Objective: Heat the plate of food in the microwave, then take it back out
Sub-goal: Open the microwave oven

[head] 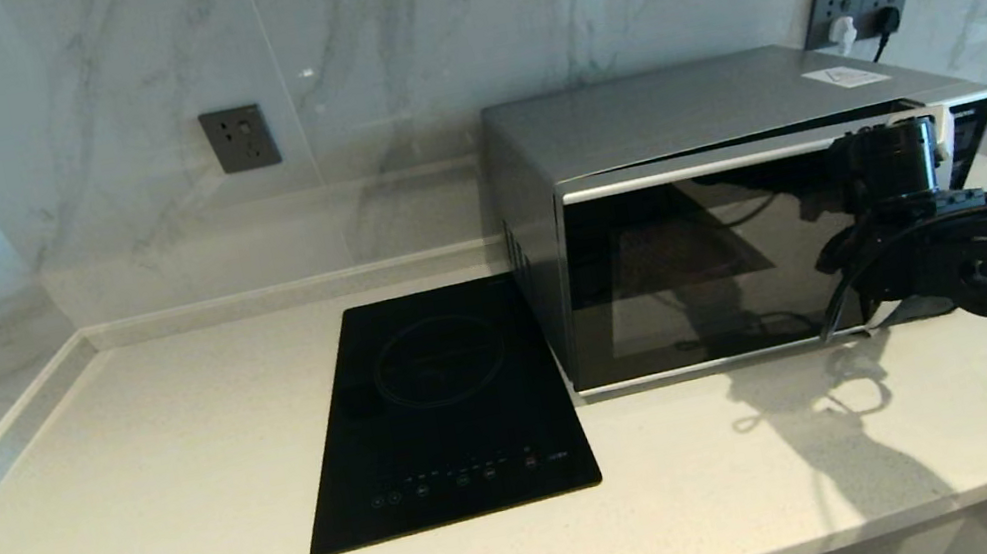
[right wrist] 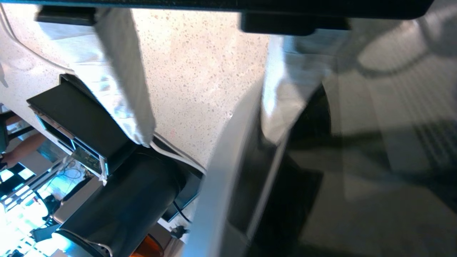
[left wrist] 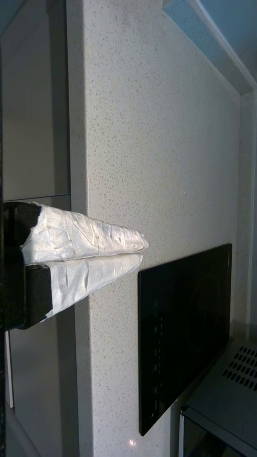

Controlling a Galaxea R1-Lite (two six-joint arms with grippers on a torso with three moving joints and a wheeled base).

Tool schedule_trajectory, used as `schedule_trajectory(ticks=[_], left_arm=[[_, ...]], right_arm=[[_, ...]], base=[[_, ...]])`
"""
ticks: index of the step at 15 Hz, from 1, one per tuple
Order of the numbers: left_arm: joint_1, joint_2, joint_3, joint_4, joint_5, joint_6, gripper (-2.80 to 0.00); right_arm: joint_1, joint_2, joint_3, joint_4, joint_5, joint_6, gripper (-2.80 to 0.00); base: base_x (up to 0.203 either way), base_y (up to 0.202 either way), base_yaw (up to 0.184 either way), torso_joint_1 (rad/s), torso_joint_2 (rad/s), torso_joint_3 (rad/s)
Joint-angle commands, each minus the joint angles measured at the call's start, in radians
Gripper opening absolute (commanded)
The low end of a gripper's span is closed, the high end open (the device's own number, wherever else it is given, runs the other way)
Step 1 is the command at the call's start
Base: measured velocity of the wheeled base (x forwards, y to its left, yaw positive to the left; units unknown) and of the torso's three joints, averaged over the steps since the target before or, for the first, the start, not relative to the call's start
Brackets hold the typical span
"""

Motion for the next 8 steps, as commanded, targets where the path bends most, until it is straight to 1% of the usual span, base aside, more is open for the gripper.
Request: schedule_trajectory(ticks=[1,4,8], left_arm=[[0.0,0.002,0.0,0.0,0.0,-0.001,-2.8],[0.0,0.002,0.0,0.0,0.0,-0.001,-2.8],[0.0,0.002,0.0,0.0,0.0,-0.001,-2.8]], right_arm=[[0.006,-0.035,0.03,0.0,0.004,0.005,0.0],[0.034,-0.109,0.06,0.001,0.01,0.018,0.0],[0.107,-0.254,0.091,0.016,0.011,0.013,0.0]], base=[[0.0,0.0,0.0,0.0,0.0,0.0],[0.0,0.0,0.0,0.0,0.0,0.0],[0.0,0.0,0.0,0.0,0.0,0.0]])
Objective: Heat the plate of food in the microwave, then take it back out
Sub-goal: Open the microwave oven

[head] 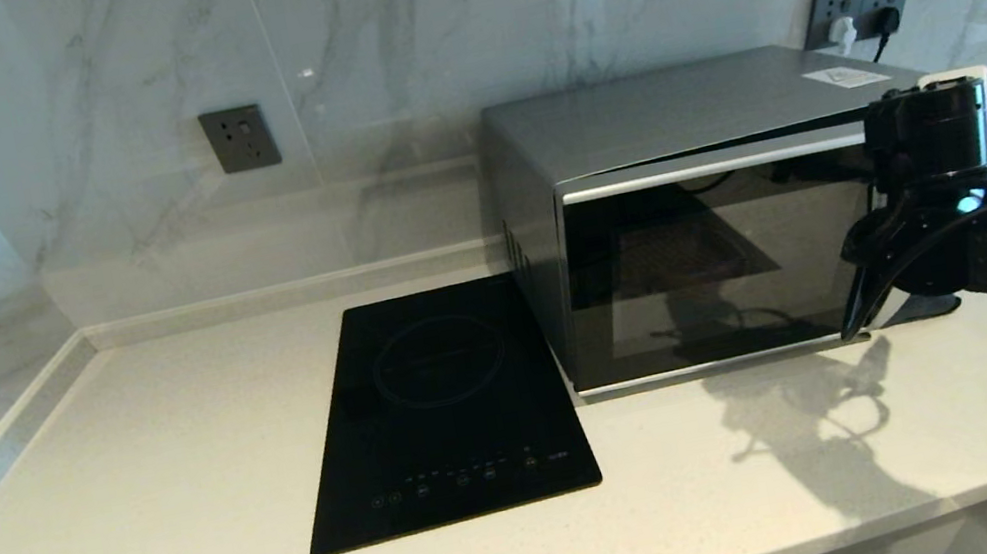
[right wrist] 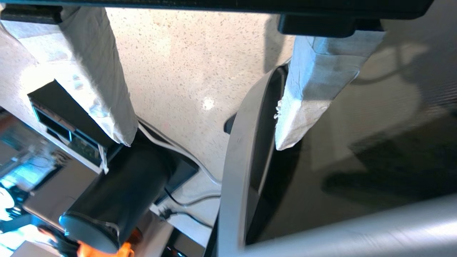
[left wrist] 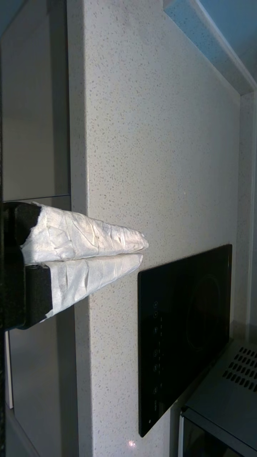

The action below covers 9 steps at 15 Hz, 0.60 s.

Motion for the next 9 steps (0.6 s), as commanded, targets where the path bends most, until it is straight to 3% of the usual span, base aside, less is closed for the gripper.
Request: schedule_trajectory(ticks=[1,2,3,5,9], left_arm=[[0.0,0.002,0.0,-0.001,0.0,-0.001,-2.8],[0.0,0.002,0.0,-0.001,0.0,-0.001,-2.8],[0.0,0.002,0.0,-0.001,0.0,-0.001,-2.8],[0.0,0.002,0.0,-0.001,0.0,-0.001,-2.8],[0.0,0.002,0.0,-0.001,0.0,-0.001,-2.8]], right_arm=[[0.048,-0.132,0.022,0.017,-0.006,-0.001,0.0],[0.069,-0.183,0.035,0.035,-0.006,-0.002,0.0],[0.09,-0.241,0.04,0.063,-0.006,-0.002,-2.8],[0.119,-0.347,0.005,0.187,-0.006,-0.004,-2.8],[0.13,-0.407,-0.258,0.486,0.027,-0.004,-2.8]], base=[[0.0,0.0,0.0,0.0,0.0,0.0],[0.0,0.0,0.0,-0.002,0.01,0.029],[0.0,0.0,0.0,0.0,0.0,0.0],[0.0,0.0,0.0,0.0,0.0,0.0],[0.0,0.0,0.0,0.0,0.0,0.0]])
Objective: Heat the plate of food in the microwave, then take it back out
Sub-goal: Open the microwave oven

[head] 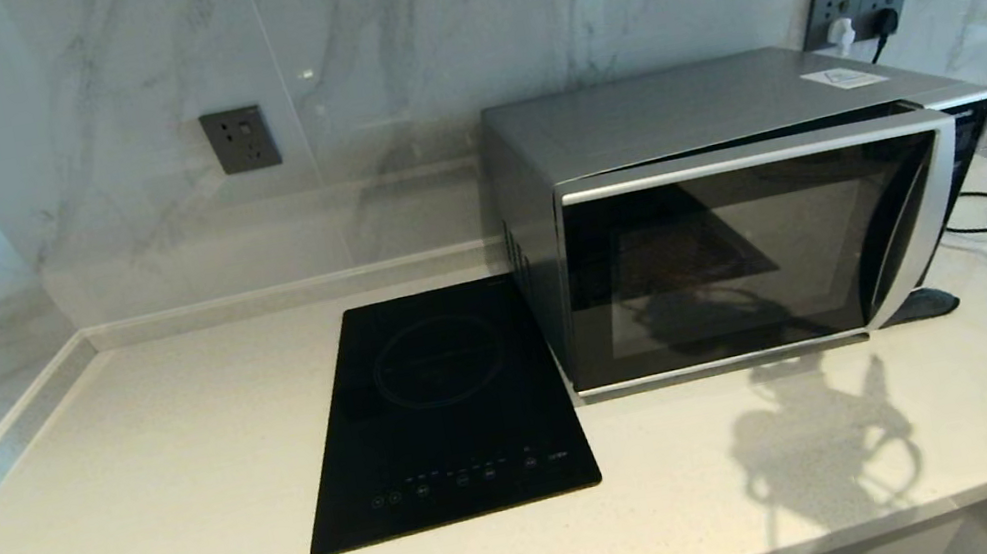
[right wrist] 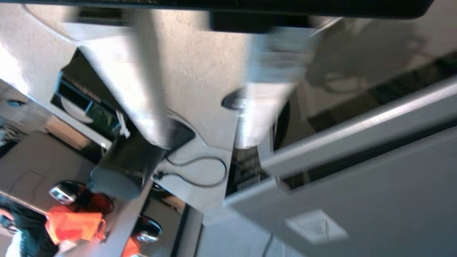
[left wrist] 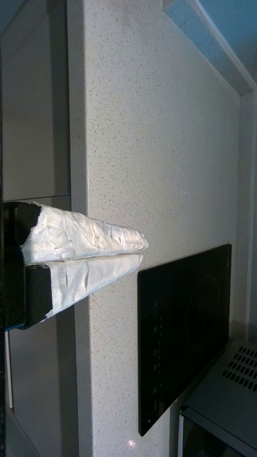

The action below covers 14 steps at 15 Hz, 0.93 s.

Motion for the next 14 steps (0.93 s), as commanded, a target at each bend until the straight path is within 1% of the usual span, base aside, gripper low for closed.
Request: schedule_trajectory(ticks=[1,3,4,5,6,8,11,13,14], left_arm=[[0.0,0.002,0.0,0.0,0.0,-0.001,-2.8],[0.0,0.002,0.0,0.0,0.0,-0.001,-2.8],[0.0,0.002,0.0,0.0,0.0,-0.001,-2.8],[0.0,0.002,0.0,0.0,0.0,-0.001,-2.8],[0.0,0.002,0.0,0.0,0.0,-0.001,-2.8],[0.0,0.002,0.0,0.0,0.0,-0.001,-2.8],[0.0,0.002,0.0,0.0,0.0,-0.001,-2.8],[0.0,0.002,0.0,0.0,0.0,-0.001,-2.8],[0.0,0.002,0.0,0.0,0.0,-0.001,-2.8]], right_arm=[[0.004,-0.033,-0.181,0.19,0.03,0.004,-2.8],[0.004,0.018,-0.311,0.322,0.116,0.01,-2.8],[0.003,0.049,-0.342,0.353,0.173,0.011,-2.8],[0.003,0.067,-0.35,0.362,0.198,0.013,-2.8],[0.003,0.083,-0.352,0.364,0.217,0.042,-2.8],[-0.002,0.141,-0.383,0.364,0.237,0.107,-2.8],[-0.037,0.253,-0.529,0.381,0.244,0.188,-2.8],[-0.067,0.326,-0.663,0.473,0.245,0.281,-2.8],[-0.091,0.363,-0.733,0.555,0.246,0.344,-2.8]], base=[[0.0,0.0,0.0,0.0,0.0,0.0],[0.0,0.0,0.0,0.0,0.0,0.0],[0.0,0.0,0.0,0.0,0.0,0.0],[0.0,0.0,0.0,0.0,0.0,0.0],[0.0,0.0,0.0,0.0,0.0,0.0],[0.0,0.0,0.0,0.0,0.0,0.0],[0.0,0.0,0.0,0.0,0.0,0.0],[0.0,0.0,0.0,0.0,0.0,0.0],[0.0,0.0,0.0,0.0,0.0,0.0]])
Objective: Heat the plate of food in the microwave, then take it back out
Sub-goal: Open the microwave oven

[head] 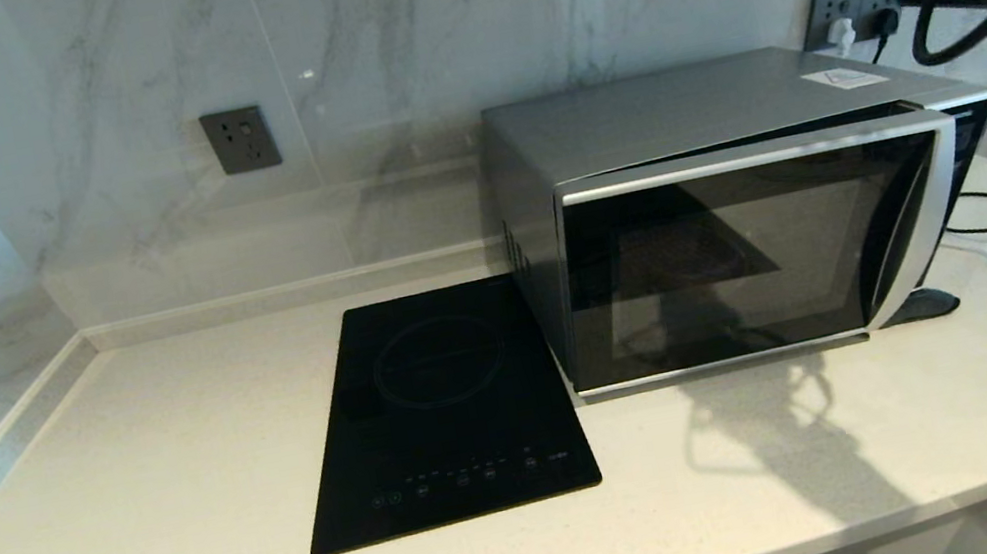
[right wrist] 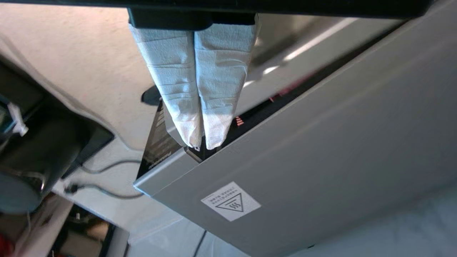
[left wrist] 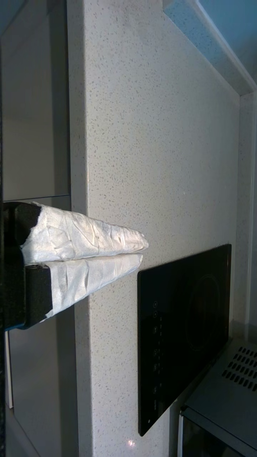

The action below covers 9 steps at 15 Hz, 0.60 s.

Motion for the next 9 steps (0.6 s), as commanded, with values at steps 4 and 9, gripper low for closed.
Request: schedule_trajectory(ticks=[4,9], left_arm=[[0.0,0.002,0.0,0.0,0.0,-0.001,-2.8],[0.0,0.002,0.0,0.0,0.0,-0.001,-2.8]], right_arm=[[-0.139,0.16,-0.127,0.185,0.053,0.16,-2.8],[-0.151,0.189,-0.115,0.239,0.116,0.188,-2.8]], base=[[0.0,0.0,0.0,0.0,0.0,0.0],[0.0,0.0,0.0,0.0,0.0,0.0]])
